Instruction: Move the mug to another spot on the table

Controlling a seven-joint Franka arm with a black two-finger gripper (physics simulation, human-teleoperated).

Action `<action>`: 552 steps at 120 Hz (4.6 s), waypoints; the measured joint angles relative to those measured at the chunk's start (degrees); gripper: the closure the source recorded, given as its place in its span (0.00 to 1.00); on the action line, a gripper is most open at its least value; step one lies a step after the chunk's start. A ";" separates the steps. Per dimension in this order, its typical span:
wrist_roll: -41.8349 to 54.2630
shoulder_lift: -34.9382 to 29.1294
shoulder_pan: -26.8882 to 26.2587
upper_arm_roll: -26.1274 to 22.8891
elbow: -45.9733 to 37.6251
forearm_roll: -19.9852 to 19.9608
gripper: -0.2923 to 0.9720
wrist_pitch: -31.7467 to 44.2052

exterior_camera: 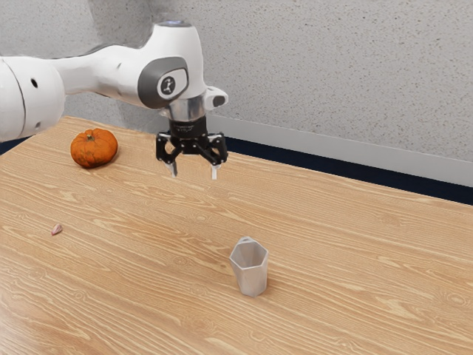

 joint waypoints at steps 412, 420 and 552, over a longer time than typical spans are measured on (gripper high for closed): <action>-26.59 11.39 -6.50 -0.75 -10.91 -16.36 0.67 21.39; -26.57 10.69 -6.47 0.04 -11.22 -17.64 0.67 20.55; -15.00 2.08 4.80 10.56 -23.13 -28.25 0.71 8.41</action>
